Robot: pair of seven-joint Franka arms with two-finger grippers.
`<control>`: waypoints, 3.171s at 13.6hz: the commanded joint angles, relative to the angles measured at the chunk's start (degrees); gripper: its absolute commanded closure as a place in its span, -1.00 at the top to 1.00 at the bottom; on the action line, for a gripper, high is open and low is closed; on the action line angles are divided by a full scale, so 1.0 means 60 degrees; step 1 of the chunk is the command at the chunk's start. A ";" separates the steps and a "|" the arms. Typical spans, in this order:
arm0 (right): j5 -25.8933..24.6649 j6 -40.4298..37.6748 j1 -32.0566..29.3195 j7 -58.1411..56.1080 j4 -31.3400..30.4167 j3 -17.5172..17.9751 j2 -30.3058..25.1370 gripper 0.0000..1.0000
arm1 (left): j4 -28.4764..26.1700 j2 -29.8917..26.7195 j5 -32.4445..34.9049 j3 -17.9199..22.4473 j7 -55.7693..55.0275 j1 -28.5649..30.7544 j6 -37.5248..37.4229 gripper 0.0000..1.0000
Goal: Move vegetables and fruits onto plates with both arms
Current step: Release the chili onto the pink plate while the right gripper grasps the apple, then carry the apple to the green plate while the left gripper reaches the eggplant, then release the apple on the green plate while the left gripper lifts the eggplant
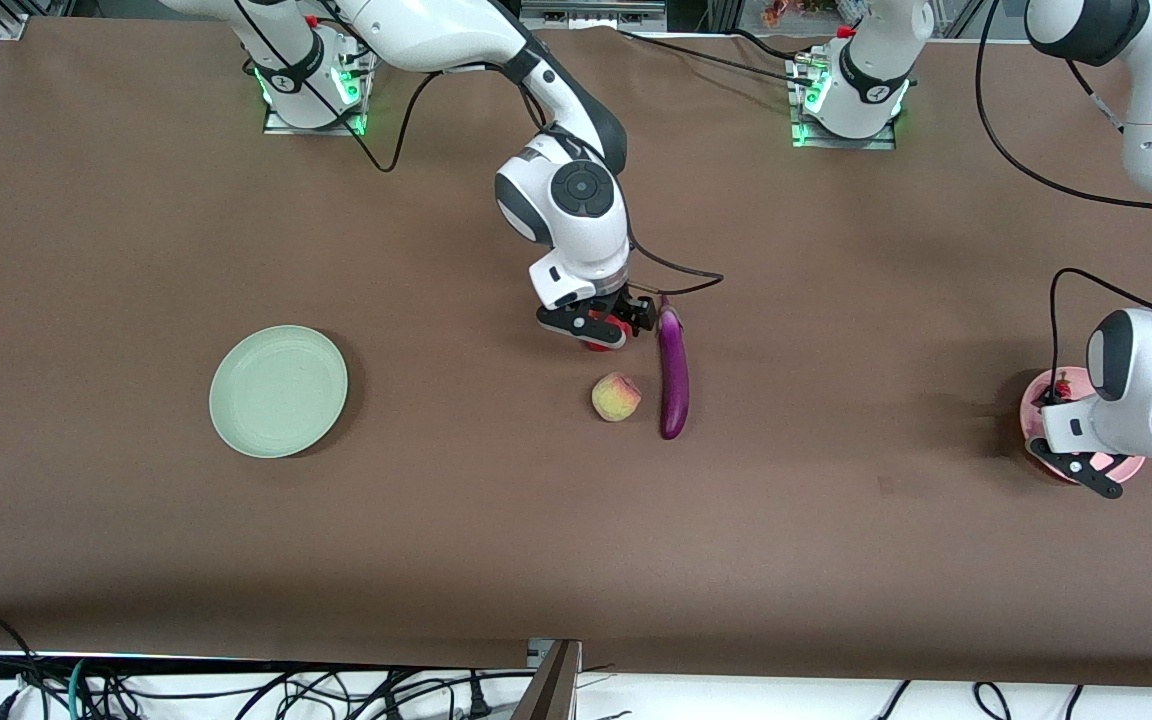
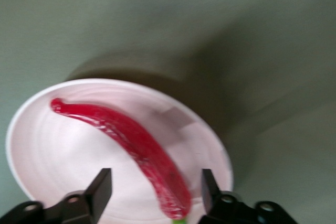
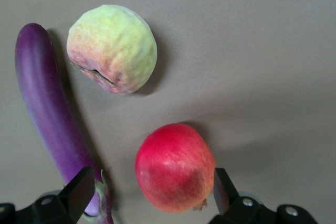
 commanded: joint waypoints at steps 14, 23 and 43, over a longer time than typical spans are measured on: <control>-0.0448 -0.0746 -0.0207 -0.0323 0.0200 -0.0116 0.0195 -0.61 | 0.0358 -0.1573 -0.1926 -0.3569 -0.3112 -0.0572 -0.3395 1.00; 0.0022 -0.4563 -0.3036 -0.6987 -0.1435 -0.1166 -0.2722 -0.61 | -0.0212 -0.1002 -0.4437 -0.3483 -0.8189 -0.3778 -0.0939 1.00; 0.1718 -0.2080 -0.3507 -1.0427 -0.3671 -0.3207 -0.2900 0.97 | -0.1914 -0.1292 -0.0393 -0.3424 -1.1420 -0.4252 -0.0401 -1.00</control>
